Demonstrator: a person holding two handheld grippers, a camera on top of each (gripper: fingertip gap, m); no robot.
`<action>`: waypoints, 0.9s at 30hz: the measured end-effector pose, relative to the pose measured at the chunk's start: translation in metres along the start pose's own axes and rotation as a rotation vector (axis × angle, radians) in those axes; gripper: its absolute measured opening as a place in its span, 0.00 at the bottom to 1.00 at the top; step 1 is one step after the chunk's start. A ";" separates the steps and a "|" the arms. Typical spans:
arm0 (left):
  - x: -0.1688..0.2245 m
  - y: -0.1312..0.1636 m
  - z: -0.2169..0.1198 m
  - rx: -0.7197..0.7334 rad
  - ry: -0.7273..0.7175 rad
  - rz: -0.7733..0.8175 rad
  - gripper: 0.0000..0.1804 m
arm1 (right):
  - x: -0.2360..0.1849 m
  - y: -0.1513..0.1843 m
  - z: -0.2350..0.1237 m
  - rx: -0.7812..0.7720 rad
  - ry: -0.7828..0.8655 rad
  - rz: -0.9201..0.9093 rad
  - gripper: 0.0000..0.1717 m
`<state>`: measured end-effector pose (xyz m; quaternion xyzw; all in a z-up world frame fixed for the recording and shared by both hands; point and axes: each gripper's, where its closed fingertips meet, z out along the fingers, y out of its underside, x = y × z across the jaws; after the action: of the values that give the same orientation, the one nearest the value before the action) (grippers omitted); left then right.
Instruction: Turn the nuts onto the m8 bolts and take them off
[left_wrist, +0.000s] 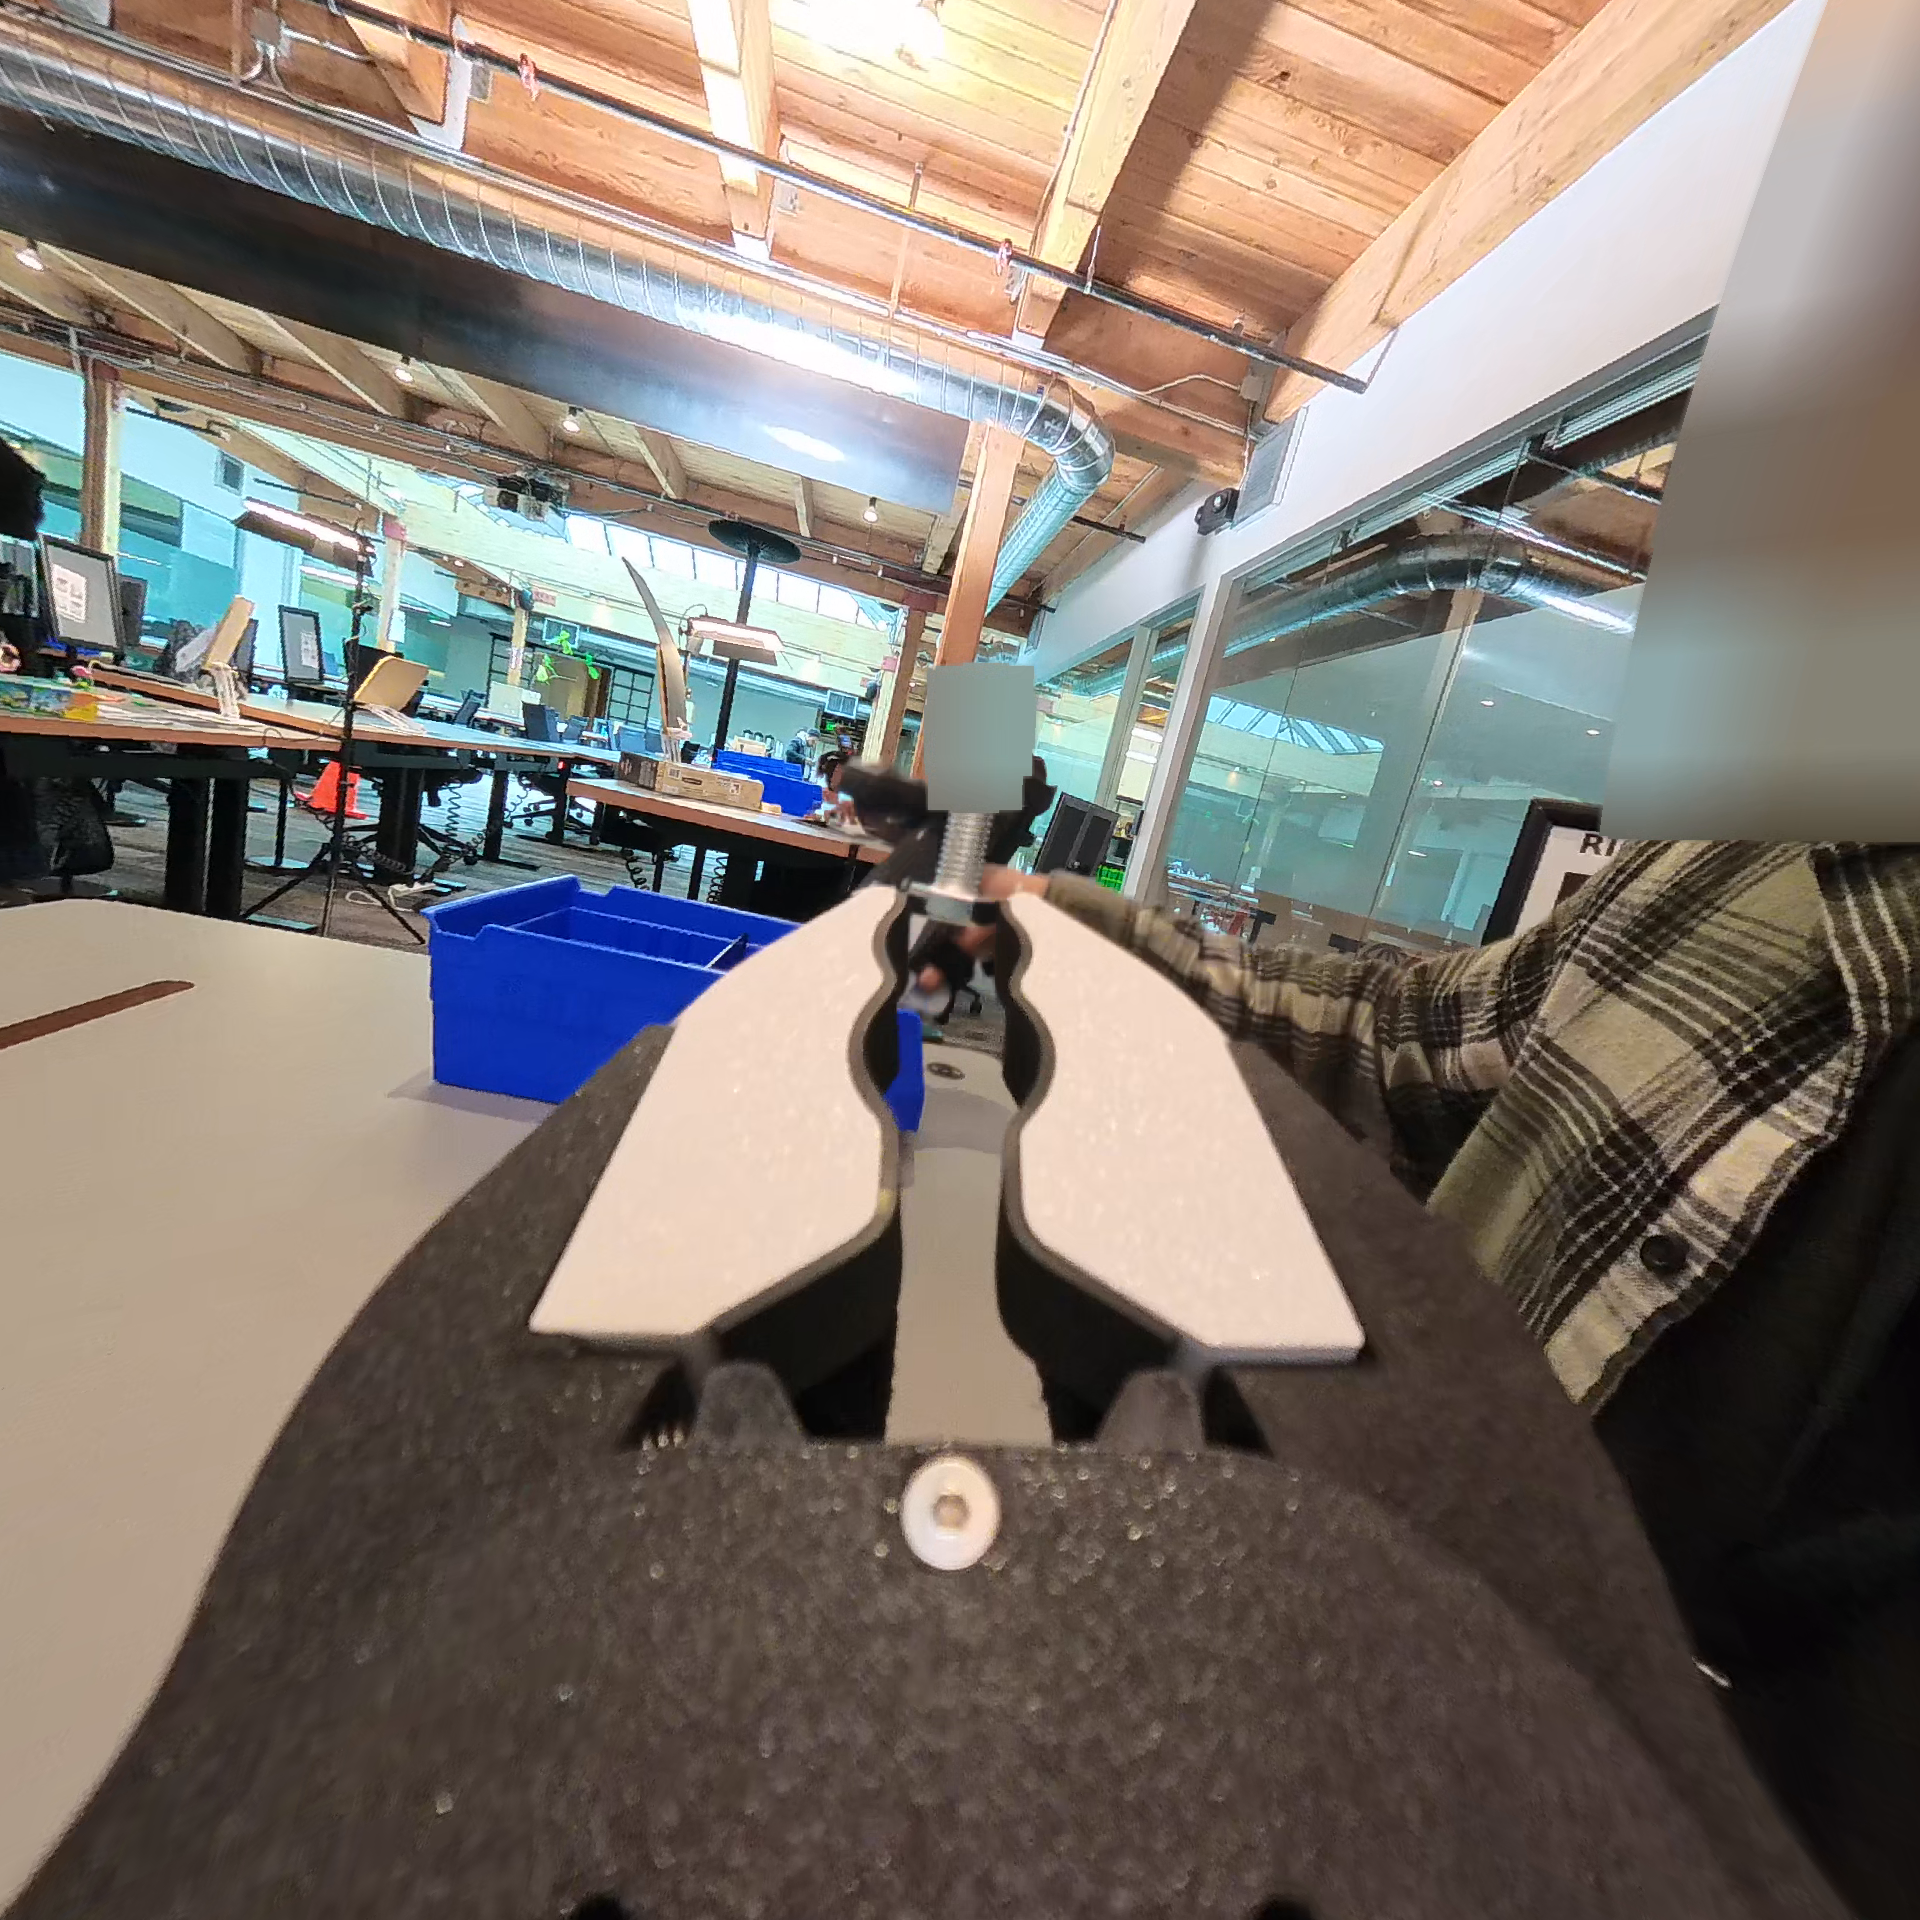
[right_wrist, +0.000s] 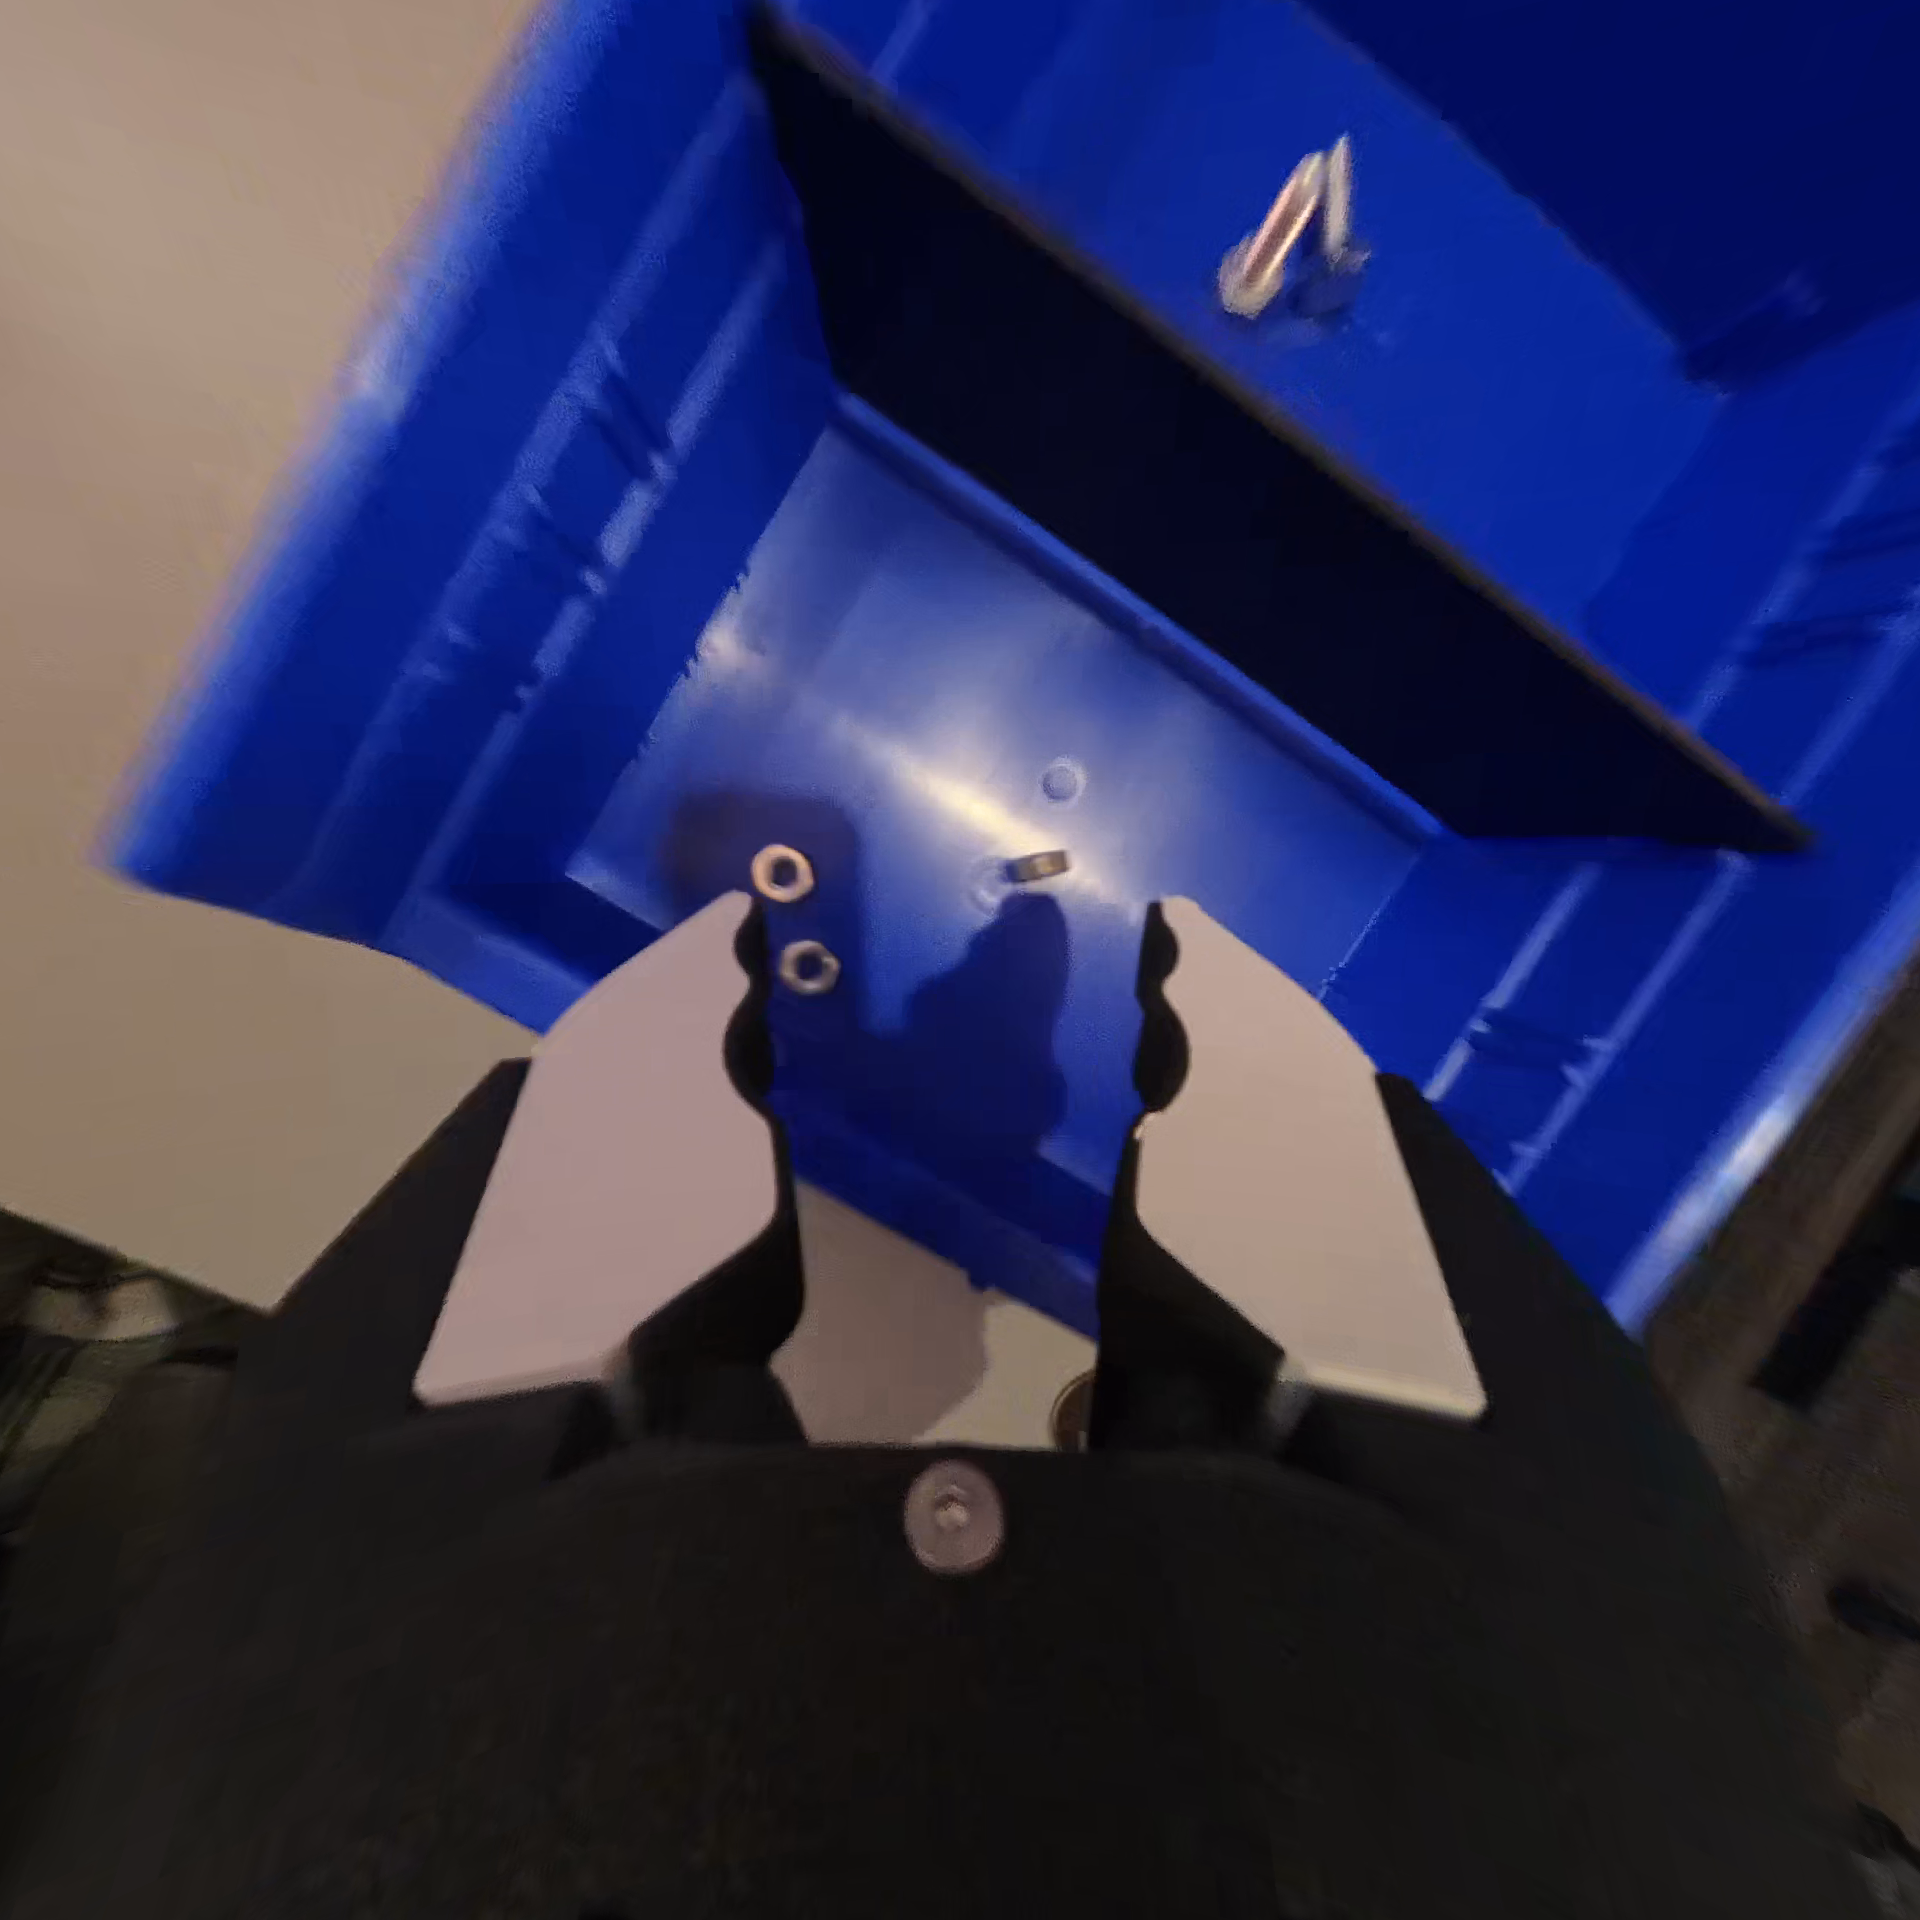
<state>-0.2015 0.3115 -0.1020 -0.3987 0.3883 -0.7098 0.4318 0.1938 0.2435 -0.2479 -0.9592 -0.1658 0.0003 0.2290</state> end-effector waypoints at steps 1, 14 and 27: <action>-0.001 0.001 0.000 -0.002 -0.003 -0.002 0.08 | -0.007 -0.014 -0.017 0.047 -0.006 0.017 0.40; 0.002 0.005 0.004 -0.018 0.000 0.003 0.08 | -0.318 -0.252 -0.109 0.953 -0.592 -0.491 0.22; 0.002 0.006 0.007 -0.027 0.002 -0.005 0.08 | -0.346 -0.256 -0.085 0.829 -0.742 -0.562 0.04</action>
<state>-0.1939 0.3066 -0.1045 -0.4046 0.3972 -0.7062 0.4240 -0.2079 0.3116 -0.0854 -0.6462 -0.4665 0.3378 0.5007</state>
